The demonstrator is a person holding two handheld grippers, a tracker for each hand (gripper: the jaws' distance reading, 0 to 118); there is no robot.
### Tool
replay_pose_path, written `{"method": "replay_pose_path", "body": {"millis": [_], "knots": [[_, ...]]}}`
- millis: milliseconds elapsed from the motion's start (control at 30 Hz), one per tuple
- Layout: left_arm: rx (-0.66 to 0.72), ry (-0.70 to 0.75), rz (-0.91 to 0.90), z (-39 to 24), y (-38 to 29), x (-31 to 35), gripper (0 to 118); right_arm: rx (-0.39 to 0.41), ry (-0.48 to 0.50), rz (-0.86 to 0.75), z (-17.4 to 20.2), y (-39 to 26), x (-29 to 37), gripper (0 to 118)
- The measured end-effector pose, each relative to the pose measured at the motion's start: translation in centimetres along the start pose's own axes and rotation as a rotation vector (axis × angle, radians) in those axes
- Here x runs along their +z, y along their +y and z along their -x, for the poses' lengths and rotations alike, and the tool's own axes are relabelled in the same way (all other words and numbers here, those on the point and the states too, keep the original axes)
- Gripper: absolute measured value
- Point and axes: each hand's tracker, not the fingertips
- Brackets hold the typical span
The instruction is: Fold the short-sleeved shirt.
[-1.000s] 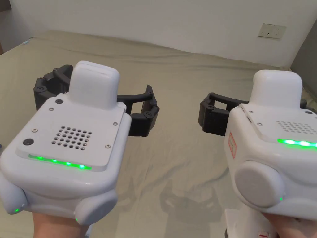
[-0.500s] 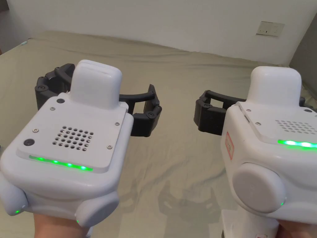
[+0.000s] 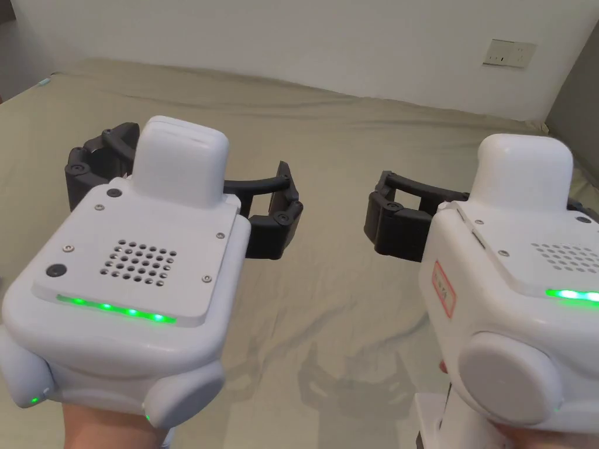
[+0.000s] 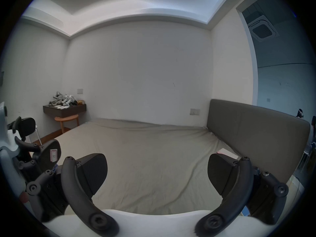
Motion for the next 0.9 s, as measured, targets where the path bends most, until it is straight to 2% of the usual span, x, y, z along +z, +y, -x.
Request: {"method": "replay_pose_path", "body": {"millis": [100, 267, 767, 900], "knots": [[0.001, 0.005, -0.004, 0.0, 0.0, 0.0, 118, 0.041, 0.004, -0.064, -0.3, -0.3, 0.4, 118], [-0.001, 0.011, -0.004, 0.0, 0.0, 0.0, 118, 0.182, -0.057, -0.106, 0.6, -1.1, 0.4, 118], [-0.007, 0.021, -0.03, -0.4, 0.5, 0.5, 118, 0.124, -0.011, -0.121, 0.0, -1.1, 0.7, 118], [-0.011, 0.025, -0.029, -0.4, 0.5, 0.5, 118, 0.132, -0.008, -0.125, 0.2, -1.0, 0.9, 118]]}}
